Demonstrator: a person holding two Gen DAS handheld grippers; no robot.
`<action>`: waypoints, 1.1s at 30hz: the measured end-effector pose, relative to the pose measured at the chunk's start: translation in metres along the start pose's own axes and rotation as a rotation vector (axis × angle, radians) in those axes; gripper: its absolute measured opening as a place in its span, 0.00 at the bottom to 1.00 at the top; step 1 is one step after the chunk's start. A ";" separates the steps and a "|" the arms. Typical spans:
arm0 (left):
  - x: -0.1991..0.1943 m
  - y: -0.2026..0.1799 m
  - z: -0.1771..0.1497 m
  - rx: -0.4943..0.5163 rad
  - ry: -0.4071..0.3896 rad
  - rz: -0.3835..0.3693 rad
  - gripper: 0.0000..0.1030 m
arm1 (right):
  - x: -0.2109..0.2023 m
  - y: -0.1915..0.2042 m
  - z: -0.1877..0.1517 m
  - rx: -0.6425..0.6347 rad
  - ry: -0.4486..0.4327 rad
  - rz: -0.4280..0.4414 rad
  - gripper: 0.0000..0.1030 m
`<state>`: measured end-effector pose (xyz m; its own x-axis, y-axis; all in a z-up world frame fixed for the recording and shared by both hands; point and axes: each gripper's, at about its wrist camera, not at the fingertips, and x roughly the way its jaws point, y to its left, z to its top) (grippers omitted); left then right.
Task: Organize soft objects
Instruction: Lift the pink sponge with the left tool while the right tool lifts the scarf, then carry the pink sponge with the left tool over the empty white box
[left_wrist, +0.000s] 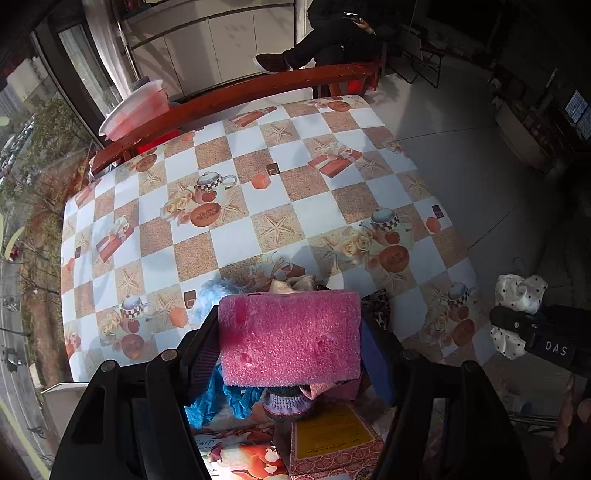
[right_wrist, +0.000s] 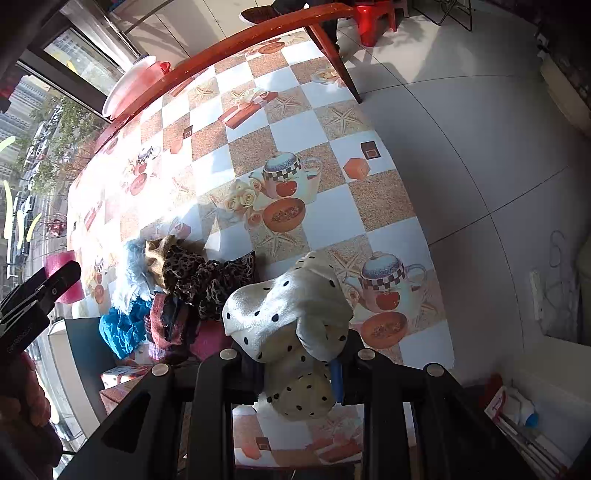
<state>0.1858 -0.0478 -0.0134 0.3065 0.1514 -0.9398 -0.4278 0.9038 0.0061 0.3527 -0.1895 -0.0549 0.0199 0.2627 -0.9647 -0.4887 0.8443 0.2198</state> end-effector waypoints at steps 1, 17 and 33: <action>-0.006 -0.013 -0.003 0.025 -0.004 -0.017 0.70 | -0.006 -0.005 -0.004 -0.001 -0.003 0.006 0.28; -0.056 -0.163 -0.087 0.444 0.072 -0.184 0.70 | -0.039 -0.047 -0.074 -0.046 0.038 0.043 0.28; -0.080 -0.119 -0.175 0.407 0.104 -0.158 0.70 | -0.018 0.003 -0.145 -0.282 0.144 0.084 0.28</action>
<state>0.0636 -0.2372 0.0012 0.2447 -0.0234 -0.9693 -0.0070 0.9996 -0.0259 0.2246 -0.2597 -0.0578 -0.1444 0.2406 -0.9598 -0.7060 0.6546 0.2703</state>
